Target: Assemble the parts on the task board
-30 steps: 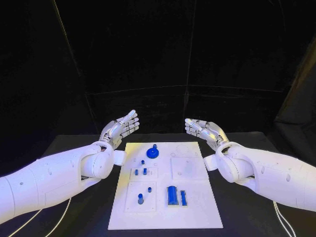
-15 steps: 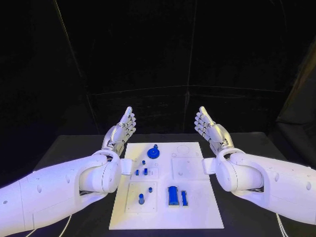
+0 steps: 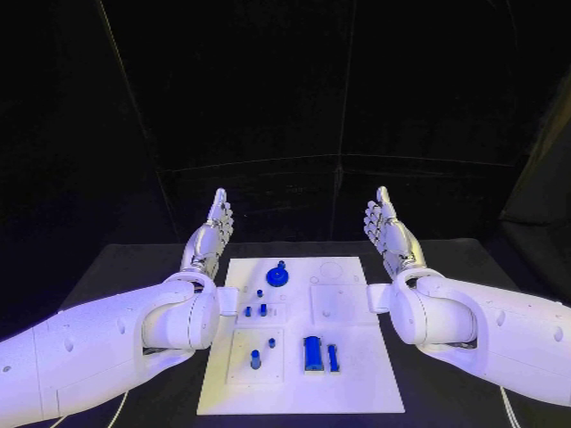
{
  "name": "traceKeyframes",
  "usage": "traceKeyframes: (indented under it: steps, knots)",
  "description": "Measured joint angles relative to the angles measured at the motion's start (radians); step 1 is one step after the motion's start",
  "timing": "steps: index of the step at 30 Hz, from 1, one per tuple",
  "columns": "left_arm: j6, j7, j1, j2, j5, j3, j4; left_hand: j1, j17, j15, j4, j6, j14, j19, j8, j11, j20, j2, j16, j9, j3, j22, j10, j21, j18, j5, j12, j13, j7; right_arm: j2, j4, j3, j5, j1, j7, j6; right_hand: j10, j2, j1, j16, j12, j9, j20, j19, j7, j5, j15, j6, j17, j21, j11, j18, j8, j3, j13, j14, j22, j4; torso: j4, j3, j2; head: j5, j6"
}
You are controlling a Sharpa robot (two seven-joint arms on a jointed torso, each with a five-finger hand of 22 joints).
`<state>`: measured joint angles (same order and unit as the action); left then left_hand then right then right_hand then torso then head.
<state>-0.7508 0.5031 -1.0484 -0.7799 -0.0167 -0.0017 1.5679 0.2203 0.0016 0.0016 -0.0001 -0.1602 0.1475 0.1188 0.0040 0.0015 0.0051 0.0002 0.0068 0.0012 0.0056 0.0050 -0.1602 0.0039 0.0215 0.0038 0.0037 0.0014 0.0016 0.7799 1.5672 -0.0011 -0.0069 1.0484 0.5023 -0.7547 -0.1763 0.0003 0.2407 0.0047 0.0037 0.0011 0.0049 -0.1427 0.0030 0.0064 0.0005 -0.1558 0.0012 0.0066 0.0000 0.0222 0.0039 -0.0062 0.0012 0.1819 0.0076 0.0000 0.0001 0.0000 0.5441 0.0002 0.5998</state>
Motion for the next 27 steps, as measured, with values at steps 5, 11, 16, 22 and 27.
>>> traceKeyframes:
  steps: [5, 11, 16, 22, 27]
  knots:
    - [-0.007, 0.000, 0.000, 0.000, 0.002, 0.000, 0.000, -0.041, -0.001, -0.001, 0.000, 0.028, -0.026, -0.019, 0.000, -0.002, -0.003, 0.000, 0.000, 0.000, 0.000, -0.002, 0.030, 0.000, 0.000, 0.000, 0.000, 0.000, 0.000, 0.000, 0.000, 0.000, 0.004, 0.000, 0.002, -0.005, 0.031, 0.000, -0.045, 0.000, 0.000, 0.000, -0.003, 0.025, -0.003, 0.000, -0.001, 0.027, 0.000, 0.000, 0.002, 0.000, 0.000, 0.000, 0.000, -0.033, -0.003, 0.000, 0.0000, 0.0000, 0.000, 0.000, 0.000]
    - [-0.012, 0.000, 0.000, 0.000, 0.003, 0.000, 0.000, -0.076, -0.001, -0.003, 0.000, 0.055, -0.050, -0.075, 0.000, -0.002, -0.004, 0.003, 0.000, 0.000, 0.000, -0.003, 0.055, 0.000, -0.015, 0.000, 0.000, 0.000, -0.002, 0.000, 0.000, 0.000, 0.007, 0.000, 0.003, -0.008, 0.079, -0.001, -0.110, 0.000, 0.000, 0.000, -0.005, 0.075, -0.003, 0.000, 0.000, 0.069, 0.000, 0.000, 0.000, -0.016, 0.000, 0.000, 0.000, -0.084, -0.006, 0.000, 0.0000, 0.0000, 0.000, 0.000, 0.000]
    - [-0.014, 0.000, 0.000, 0.000, 0.003, 0.000, 0.000, -0.213, -0.001, -0.001, 0.000, 0.155, -0.144, -0.115, 0.000, -0.002, -0.006, 0.000, 0.000, 0.000, 0.000, -0.003, 0.155, 0.000, -0.015, 0.000, 0.000, 0.000, -0.002, 0.000, 0.000, 0.000, 0.008, 0.000, 0.004, -0.009, 0.171, 0.000, -0.233, 0.000, 0.000, 0.000, -0.005, 0.137, -0.003, 0.000, -0.001, 0.151, 0.000, 0.000, 0.000, -0.015, 0.000, 0.000, 0.000, -0.178, -0.007, 0.000, 0.0000, 0.0000, 0.000, 0.000, 0.000]
    - [-0.015, 0.000, 0.000, 0.000, 0.003, 0.000, 0.000, -0.214, -0.001, -0.001, 0.000, 0.155, -0.144, -0.115, 0.000, -0.002, -0.006, -0.001, 0.000, 0.000, 0.000, -0.003, 0.155, 0.000, -0.015, 0.000, 0.000, -0.001, -0.002, 0.000, 0.000, 0.000, 0.009, 0.000, 0.004, -0.010, 0.171, -0.001, -0.234, 0.000, 0.000, 0.000, -0.005, 0.137, -0.003, 0.000, -0.001, 0.151, 0.000, 0.000, 0.000, -0.015, 0.000, 0.000, 0.000, -0.178, -0.007, 0.000, 0.0000, 0.0000, 0.000, 0.000, 0.000]
    - [-0.015, 0.000, 0.000, 0.000, 0.004, 0.000, 0.000, -0.214, 0.000, -0.001, 0.000, 0.155, -0.144, -0.115, 0.000, -0.002, -0.006, -0.001, 0.000, 0.000, 0.000, -0.004, 0.155, 0.000, -0.015, 0.000, 0.000, -0.001, -0.002, 0.000, 0.000, 0.000, 0.009, 0.000, 0.004, -0.010, 0.171, -0.001, -0.234, 0.000, 0.000, 0.000, -0.005, 0.137, -0.003, 0.000, -0.001, 0.151, 0.000, 0.000, 0.000, -0.015, 0.000, 0.000, 0.000, -0.178, -0.007, 0.000, 0.0000, 0.0000, 0.000, 0.000, 0.000]
